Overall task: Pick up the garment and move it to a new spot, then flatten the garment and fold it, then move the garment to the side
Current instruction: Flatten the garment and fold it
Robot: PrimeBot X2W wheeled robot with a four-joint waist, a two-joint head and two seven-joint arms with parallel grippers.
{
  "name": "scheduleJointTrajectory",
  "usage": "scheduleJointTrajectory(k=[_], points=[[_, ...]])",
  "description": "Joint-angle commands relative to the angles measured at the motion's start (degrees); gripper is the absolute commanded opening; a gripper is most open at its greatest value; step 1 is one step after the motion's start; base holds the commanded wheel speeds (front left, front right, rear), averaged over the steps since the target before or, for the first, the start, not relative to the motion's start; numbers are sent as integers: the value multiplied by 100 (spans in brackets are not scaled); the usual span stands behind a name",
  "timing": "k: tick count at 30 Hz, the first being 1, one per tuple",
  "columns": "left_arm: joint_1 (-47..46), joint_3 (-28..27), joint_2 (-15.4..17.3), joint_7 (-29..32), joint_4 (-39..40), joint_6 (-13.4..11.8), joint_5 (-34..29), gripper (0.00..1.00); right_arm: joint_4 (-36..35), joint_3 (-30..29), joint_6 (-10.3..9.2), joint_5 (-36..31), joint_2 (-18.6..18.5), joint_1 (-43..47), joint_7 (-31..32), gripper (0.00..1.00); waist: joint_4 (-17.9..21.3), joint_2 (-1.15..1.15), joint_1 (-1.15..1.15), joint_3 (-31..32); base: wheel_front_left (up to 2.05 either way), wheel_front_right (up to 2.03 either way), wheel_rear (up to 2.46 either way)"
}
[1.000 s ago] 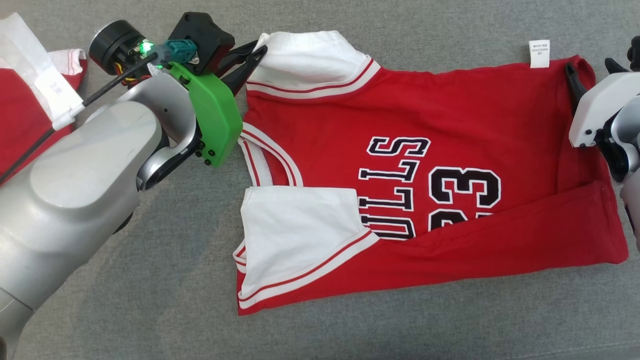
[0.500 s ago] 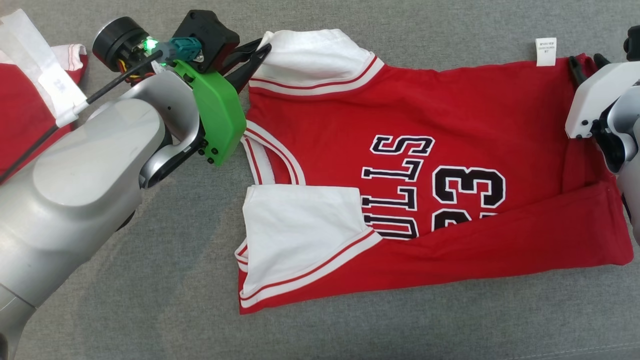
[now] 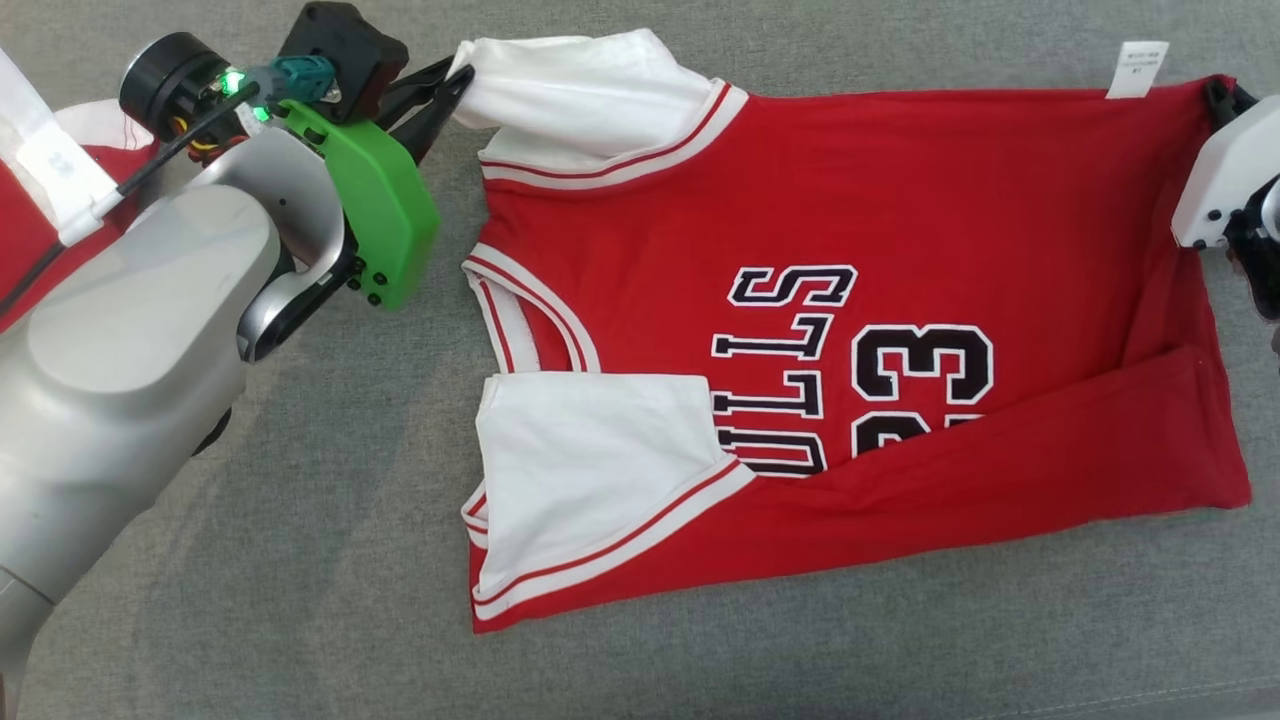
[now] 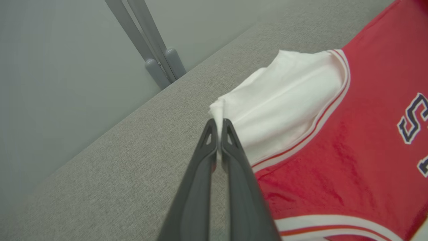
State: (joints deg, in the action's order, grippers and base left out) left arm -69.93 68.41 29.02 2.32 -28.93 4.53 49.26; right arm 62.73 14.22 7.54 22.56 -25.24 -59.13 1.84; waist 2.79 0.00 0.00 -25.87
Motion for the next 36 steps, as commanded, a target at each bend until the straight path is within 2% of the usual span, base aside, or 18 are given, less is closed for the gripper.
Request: scheduleJointTrajectory(k=[1, 5, 12, 20, 28, 36], points=[[-108, -56, 5, -85, -89, -48, -33, 0, -65, 39, -11, 89, 38, -55, -85, 0, 5, 0, 0, 12, 0, 0, 0], [-114, -125, -114, -378, -330, -111, -59, 0, -302, 204, -11, 204, -1, 13, -374, 0, 13, 0, 0, 78, 0, 0, 0], [-105, -270, -367, -881, -759, -79, 16, 0, -502, 508, -12, 295, -202, 162, -900, 0, 5, 0, 0, 216, 0, 0, 0], [88, -211, -470, -1184, -1018, 10, 34, 0, -939, 855, -11, 854, -386, 634, -1344, 0, -36, 0, 0, 474, 0, 0, 0], [495, -63, -205, -1213, -590, 56, 66, 0, -1440, 1343, -11, 1468, -819, 1404, -1485, 0, -187, 0, 0, 766, 0, 0, 0], [1175, 129, 441, -1017, 512, -225, 67, 0, -1823, 1631, -11, 1945, -1256, 1993, -1562, 0, -314, 0, 0, 985, 0, 0, 0]])
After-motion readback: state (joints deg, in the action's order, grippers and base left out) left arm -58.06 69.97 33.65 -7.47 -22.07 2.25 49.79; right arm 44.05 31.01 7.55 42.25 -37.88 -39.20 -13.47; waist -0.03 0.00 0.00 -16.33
